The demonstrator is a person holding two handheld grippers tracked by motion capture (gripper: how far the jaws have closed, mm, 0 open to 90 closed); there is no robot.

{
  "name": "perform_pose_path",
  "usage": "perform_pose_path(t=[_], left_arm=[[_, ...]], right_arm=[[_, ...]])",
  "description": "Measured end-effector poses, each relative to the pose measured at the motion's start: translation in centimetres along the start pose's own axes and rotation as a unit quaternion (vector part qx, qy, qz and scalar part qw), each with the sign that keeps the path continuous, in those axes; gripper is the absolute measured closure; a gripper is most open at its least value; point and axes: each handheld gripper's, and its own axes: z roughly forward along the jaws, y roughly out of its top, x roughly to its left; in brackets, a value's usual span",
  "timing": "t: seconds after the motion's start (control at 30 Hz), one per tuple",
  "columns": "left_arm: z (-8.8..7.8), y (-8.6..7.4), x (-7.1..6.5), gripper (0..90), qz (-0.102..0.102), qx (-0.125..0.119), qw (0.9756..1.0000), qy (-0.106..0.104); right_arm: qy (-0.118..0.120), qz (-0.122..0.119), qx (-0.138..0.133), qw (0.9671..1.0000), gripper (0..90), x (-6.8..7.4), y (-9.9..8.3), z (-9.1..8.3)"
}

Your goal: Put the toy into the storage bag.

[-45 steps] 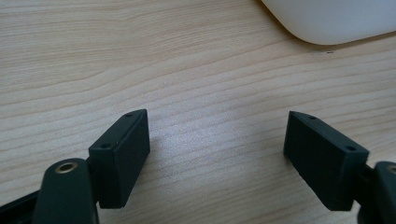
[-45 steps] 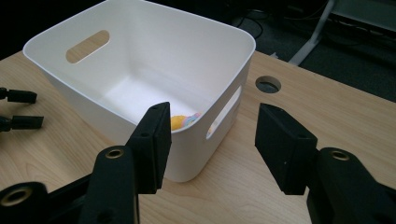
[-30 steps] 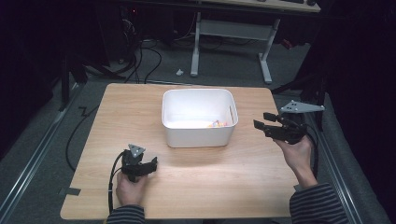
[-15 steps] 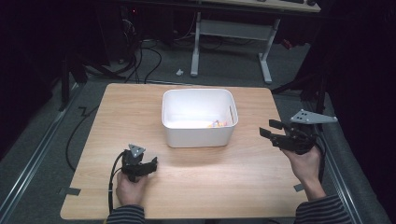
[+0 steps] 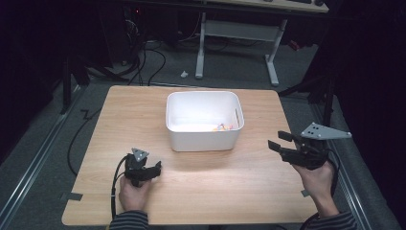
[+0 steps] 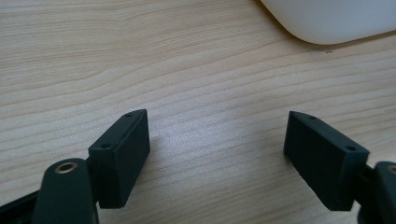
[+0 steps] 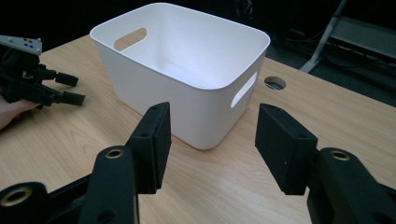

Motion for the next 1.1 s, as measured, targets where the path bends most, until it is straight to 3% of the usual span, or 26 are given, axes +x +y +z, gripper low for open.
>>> perform_pose_path(t=[0.3,0.57,1.1], left_arm=[[0.0,0.0,0.1,23.0,-0.002,-0.001,1.0000,-0.001],[0.0,0.0,0.1,23.0,-0.002,-0.002,1.0000,-0.003],[0.0,0.0,0.0,22.9,0.000,-0.001,1.0000,-0.002]], right_arm=[[-0.005,-0.017,-0.002,0.9998,46.0,1.5,-0.4,-0.5],[-0.004,-0.006,0.009,0.9999,46.3,2.0,-2.5,0.4],[0.004,0.011,0.017,0.9998,46.2,2.5,-4.7,2.2]])
